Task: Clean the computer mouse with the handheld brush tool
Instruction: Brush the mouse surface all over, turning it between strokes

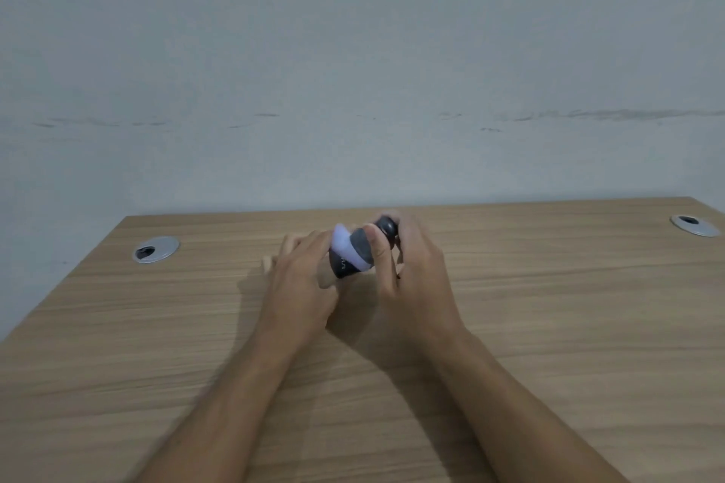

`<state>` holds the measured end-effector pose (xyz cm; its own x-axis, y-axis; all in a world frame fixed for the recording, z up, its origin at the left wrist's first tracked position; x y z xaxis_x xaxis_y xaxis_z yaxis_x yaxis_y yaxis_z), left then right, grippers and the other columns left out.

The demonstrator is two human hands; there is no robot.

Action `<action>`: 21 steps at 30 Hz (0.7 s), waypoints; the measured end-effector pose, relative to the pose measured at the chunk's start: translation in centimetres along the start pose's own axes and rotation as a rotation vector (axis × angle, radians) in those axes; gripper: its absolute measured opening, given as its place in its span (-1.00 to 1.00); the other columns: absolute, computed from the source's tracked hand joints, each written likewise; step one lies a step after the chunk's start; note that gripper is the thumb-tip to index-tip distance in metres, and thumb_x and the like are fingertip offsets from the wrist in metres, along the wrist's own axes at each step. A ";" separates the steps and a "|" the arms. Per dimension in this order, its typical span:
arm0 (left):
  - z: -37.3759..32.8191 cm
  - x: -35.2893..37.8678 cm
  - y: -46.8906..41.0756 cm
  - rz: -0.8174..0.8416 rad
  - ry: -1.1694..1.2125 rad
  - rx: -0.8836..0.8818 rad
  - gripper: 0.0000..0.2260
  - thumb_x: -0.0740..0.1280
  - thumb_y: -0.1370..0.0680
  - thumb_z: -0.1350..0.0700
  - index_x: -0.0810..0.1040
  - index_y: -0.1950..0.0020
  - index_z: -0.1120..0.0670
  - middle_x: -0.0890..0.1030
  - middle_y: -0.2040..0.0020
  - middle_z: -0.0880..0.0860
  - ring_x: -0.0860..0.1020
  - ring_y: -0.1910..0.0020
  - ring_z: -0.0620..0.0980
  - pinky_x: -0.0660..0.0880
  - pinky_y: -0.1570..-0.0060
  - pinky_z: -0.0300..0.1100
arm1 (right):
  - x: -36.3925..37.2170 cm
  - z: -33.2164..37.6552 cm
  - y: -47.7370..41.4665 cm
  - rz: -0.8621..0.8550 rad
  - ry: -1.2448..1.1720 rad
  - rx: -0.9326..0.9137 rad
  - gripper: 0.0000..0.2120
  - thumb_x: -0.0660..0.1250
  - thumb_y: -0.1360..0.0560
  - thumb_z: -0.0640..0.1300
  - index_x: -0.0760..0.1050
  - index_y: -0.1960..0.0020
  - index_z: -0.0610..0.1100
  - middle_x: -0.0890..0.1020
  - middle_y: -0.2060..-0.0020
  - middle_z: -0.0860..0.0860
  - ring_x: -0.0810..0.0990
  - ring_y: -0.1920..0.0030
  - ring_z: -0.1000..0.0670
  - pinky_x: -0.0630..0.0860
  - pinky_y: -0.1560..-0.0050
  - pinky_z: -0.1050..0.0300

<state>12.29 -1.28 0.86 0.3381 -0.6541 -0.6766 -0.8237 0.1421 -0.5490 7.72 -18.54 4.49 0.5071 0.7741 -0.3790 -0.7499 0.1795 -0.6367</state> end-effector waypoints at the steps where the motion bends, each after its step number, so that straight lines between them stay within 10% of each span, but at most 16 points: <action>1: 0.0 -0.1 0.0 -0.004 -0.009 0.023 -0.46 0.59 -0.37 0.24 0.63 -0.28 -0.16 0.63 -0.11 -0.31 0.43 -0.17 -0.10 0.12 0.04 -0.05 | 0.0 -0.6 -0.1 -0.014 0.018 0.029 -0.87 0.31 -0.73 -0.01 0.58 -0.15 -0.05 0.62 0.04 0.01 0.59 0.04 -0.04 0.48 0.02 0.11; 5: -0.6 -0.7 -0.1 0.030 -0.052 0.072 -0.46 0.57 -0.52 -0.15 0.55 -0.49 -0.31 0.63 -0.23 -0.36 0.44 -0.23 -0.15 0.21 0.03 -0.03 | -1.2 -2.5 -0.5 -0.088 0.040 0.144 -0.95 0.31 -0.74 -0.01 0.53 -0.11 0.06 0.60 0.06 0.07 0.55 0.08 0.04 0.37 0.09 0.26; 12: -0.1 0.1 -0.2 0.000 -0.132 0.054 -0.45 0.57 -0.25 0.42 0.61 -0.08 -0.08 0.56 0.02 -0.24 0.43 -0.11 -0.04 0.14 0.05 -0.03 | -0.1 0.3 -0.2 -0.014 0.011 0.000 -0.79 0.27 -0.75 0.04 0.57 -0.17 -0.09 0.61 0.04 0.05 0.55 0.09 0.09 0.45 0.07 0.36; 18: -0.8 -1.0 -0.2 -0.021 -0.124 0.137 -0.43 0.61 -0.49 -0.10 0.57 -0.48 -0.32 0.66 -0.15 -0.34 0.50 -0.19 -0.08 0.07 0.10 -0.05 | -0.7 -2.5 -0.6 -0.082 0.061 0.139 -0.82 0.32 -0.73 0.03 0.60 -0.16 -0.06 0.62 0.04 0.05 0.59 0.04 -0.02 0.45 0.02 0.10; 21: -0.7 -0.7 -0.4 -0.006 -0.145 0.116 -0.41 0.61 -0.46 -0.01 0.58 -0.47 -0.31 0.68 -0.18 -0.32 0.48 -0.18 -0.09 0.00 0.14 -0.03 | -1.3 -2.0 -0.6 -0.116 -0.002 0.147 -0.85 0.31 -0.74 0.02 0.58 -0.13 -0.05 0.64 0.07 0.08 0.60 0.08 0.05 0.41 0.08 0.21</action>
<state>12.05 -1.36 1.86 0.4113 -0.5427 -0.7323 -0.7665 0.2287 -0.6001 8.34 -20.90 4.04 0.5932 0.7443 -0.3069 -0.7405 0.3547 -0.5708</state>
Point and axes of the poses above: each hand's wrist, its own y-axis away from the middle knuckle, its own x-axis out of the palm, z = x × y, the point moved 5 cm from there along -y, towards the middle knuckle
